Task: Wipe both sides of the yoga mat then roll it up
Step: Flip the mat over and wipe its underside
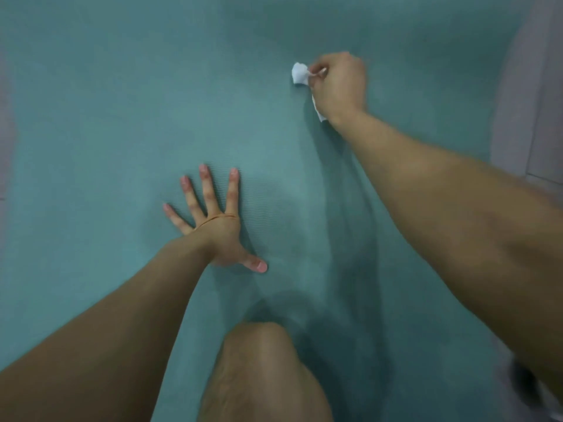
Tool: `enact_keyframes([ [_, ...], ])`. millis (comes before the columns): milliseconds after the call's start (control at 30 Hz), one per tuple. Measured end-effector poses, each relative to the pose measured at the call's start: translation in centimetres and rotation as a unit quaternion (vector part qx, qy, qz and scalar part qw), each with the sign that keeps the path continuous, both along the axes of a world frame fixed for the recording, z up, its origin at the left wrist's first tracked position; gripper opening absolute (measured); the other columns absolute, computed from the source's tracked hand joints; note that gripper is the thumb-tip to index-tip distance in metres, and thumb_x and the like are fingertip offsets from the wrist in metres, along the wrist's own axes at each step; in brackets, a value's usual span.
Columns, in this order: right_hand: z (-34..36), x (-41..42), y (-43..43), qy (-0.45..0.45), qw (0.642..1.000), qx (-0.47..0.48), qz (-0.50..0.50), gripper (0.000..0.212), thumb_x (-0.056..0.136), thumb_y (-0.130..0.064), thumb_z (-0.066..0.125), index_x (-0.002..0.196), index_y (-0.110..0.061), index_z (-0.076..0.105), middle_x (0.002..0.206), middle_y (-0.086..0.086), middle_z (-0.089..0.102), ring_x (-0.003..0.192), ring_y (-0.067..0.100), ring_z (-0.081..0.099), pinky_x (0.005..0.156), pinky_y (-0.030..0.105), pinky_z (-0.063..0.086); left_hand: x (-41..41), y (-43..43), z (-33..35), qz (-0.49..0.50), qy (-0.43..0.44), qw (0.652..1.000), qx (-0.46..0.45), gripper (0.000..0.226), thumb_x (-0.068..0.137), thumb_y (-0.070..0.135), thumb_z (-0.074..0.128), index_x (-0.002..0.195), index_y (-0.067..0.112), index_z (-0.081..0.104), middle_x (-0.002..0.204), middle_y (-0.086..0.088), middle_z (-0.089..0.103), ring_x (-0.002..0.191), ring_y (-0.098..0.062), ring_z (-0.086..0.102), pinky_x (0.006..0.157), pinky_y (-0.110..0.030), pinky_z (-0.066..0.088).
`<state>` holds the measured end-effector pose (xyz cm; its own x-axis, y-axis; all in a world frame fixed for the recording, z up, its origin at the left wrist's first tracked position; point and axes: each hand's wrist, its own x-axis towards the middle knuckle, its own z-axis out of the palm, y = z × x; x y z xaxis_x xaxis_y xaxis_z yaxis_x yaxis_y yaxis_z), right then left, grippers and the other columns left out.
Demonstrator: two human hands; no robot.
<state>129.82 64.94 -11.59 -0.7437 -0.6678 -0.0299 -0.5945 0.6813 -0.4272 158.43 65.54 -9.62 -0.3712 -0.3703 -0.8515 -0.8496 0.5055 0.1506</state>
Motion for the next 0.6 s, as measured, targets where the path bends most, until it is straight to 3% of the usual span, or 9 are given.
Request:
enact_keyframes([
  [100,0.2,0.3,-1.9,-0.037,0.999,0.02,-0.025,0.023,0.089,-0.016,0.063,0.101,-0.023,0.08,0.104,0.004,0.078,0.097,0.022,0.072,0.079,0.027,0.05,0.0,-0.1,0.0,0.002,0.004,1.0,0.0,0.183,0.036,0.077,0.094,0.134,0.044,-0.057,0.134,-0.006,-0.072,0.13,-0.045,-0.06,0.109,-0.084,-0.013],
  [233,0.3,9.2,7.3,-0.05,0.995,-0.011,0.083,0.017,0.092,-0.023,0.063,0.079,-0.019,0.073,0.077,0.013,0.069,0.075,0.032,0.066,0.064,0.037,0.039,-0.1,-0.2,0.1,0.003,0.007,1.0,-0.001,0.183,0.036,0.076,0.094,0.136,0.044,-0.056,0.135,-0.007,-0.071,0.129,-0.044,-0.06,0.108,-0.083,-0.014],
  [367,1.2,17.1,16.4,-0.165,0.972,0.037,0.164,0.017,0.095,-0.019,0.067,0.099,-0.03,0.081,0.08,-0.001,0.06,0.073,0.02,0.062,0.068,0.034,0.049,-0.2,0.0,0.3,0.012,0.006,1.0,-0.012,0.185,0.033,0.077,0.094,0.138,0.043,-0.055,0.137,-0.007,-0.07,0.132,-0.043,-0.059,0.109,-0.083,-0.014],
  [433,1.7,15.7,14.4,-0.155,0.97,0.063,0.178,0.017,0.096,-0.026,0.065,0.095,-0.027,0.082,0.077,0.002,0.063,0.071,0.025,0.064,0.063,0.034,0.046,-0.1,0.0,0.2,0.011,0.009,1.0,-0.01,0.185,0.034,0.076,0.095,0.138,0.043,-0.055,0.137,-0.007,-0.071,0.131,-0.043,-0.06,0.109,-0.083,-0.014],
  [500,1.8,12.0,8.5,-0.109,0.983,0.029,0.146,0.023,0.095,-0.031,0.062,0.088,-0.022,0.081,0.073,0.006,0.07,0.069,0.025,0.067,0.06,0.031,0.038,0.0,0.0,-0.1,0.015,0.015,1.0,-0.003,0.183,0.036,0.074,0.095,0.138,0.044,-0.055,0.135,-0.006,-0.071,0.129,-0.043,-0.061,0.109,-0.082,-0.016],
  [600,1.3,5.1,-1.3,-0.064,0.998,-0.003,0.015,0.015,0.09,-0.023,0.072,0.1,-0.023,0.084,0.096,0.004,0.08,0.09,0.019,0.073,0.071,0.023,0.043,0.2,0.0,-0.4,0.011,0.017,1.0,-0.008,0.183,0.037,0.074,0.095,0.137,0.043,-0.055,0.133,-0.005,-0.072,0.128,-0.042,-0.061,0.108,-0.082,-0.018],
])
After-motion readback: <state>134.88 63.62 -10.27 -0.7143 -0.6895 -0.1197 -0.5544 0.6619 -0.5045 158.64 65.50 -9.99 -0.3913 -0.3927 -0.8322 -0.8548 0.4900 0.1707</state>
